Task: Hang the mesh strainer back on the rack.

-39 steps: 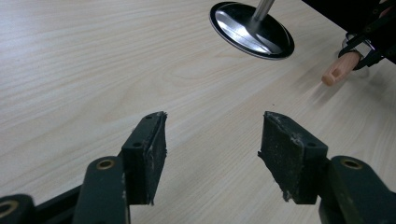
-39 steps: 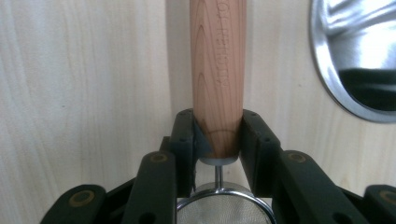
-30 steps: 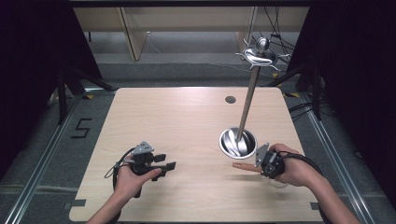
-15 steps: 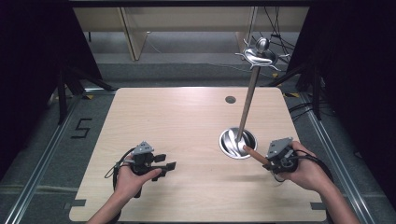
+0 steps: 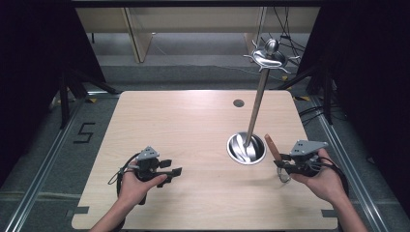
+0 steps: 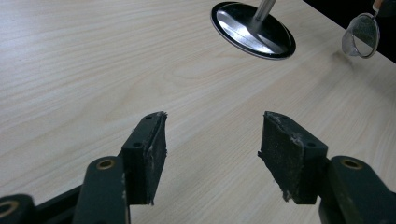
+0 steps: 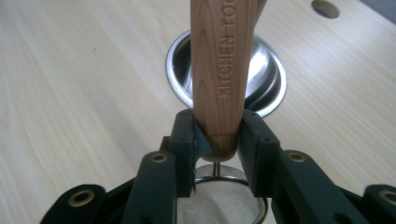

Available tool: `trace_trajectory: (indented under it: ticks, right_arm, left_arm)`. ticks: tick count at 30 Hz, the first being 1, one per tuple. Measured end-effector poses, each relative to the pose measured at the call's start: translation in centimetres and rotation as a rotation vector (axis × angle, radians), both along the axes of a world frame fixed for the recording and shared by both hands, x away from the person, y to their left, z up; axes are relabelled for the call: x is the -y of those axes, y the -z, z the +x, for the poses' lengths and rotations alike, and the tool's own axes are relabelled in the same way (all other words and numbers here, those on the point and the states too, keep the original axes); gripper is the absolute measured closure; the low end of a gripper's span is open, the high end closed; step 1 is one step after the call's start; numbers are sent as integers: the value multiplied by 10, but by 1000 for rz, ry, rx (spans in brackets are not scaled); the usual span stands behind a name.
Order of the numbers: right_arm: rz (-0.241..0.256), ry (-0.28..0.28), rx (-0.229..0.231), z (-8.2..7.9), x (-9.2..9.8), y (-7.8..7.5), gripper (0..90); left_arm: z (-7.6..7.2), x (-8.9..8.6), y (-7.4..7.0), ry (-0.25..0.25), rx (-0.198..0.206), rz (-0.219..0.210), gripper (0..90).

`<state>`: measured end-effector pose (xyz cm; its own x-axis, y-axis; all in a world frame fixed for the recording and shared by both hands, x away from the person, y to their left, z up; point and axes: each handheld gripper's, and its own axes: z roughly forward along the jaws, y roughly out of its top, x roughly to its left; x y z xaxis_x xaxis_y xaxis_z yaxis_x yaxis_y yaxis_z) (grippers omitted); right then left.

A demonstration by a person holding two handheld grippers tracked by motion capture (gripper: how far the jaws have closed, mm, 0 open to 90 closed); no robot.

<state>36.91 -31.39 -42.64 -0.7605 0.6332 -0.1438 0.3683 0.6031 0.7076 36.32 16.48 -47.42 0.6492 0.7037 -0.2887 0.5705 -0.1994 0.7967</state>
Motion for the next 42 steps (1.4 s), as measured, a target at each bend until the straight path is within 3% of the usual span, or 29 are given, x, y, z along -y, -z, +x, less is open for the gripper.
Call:
trace_trajectory:
  ticks: [1,2,8,13,16,18,20,25,30,33,37,38,40,41,42]
  right_arm:
    - [0,0,0,0,0,0,696]
    - [31,32,2,-1,2,0,697]
    - [126,99,13,-2,3,-2,696]
    - [172,110,37,-2,3,-2,696]
    - [205,140,-5,-6,1,-4,696]
    - [227,151,-9,-7,-1,-5,696]
    - [223,143,10,-7,-1,-7,696]
    - [271,174,37,-7,-3,-13,696]
    - [274,195,102,-7,-3,-18,696]
    - [290,214,99,-8,-4,-21,696]
    - [291,221,133,-8,-4,-24,696]
    - [301,235,164,-8,-4,-25,696]
    - [297,224,175,-7,-3,-26,696]
    - [306,250,144,-11,-4,-28,696]
    - [302,243,167,-9,-3,-28,696]
  left_arm:
    - [0,0,0,0,0,0,398]
    - [0,0,-1,-3,-1,0,398]
    - [0,-1,-1,-2,2,-1,398]
    - [0,-1,-1,4,0,2,398]
    - [0,-1,-1,1,1,1,398]
    - [0,-1,-1,0,1,2,398]
    - [0,-1,0,1,1,4,398]
    - [0,-1,-1,3,1,3,398]
    - [0,-1,-1,2,4,4,398]
    - [0,-1,-1,0,4,-2,398]
    - [0,-2,-1,1,3,2,398]
    - [0,-1,-1,0,1,-4,398]
    - [0,-1,-1,-3,5,-4,398]
    - [0,-1,-1,-2,5,-3,398]
    - [0,-1,-1,-3,5,-3,398]
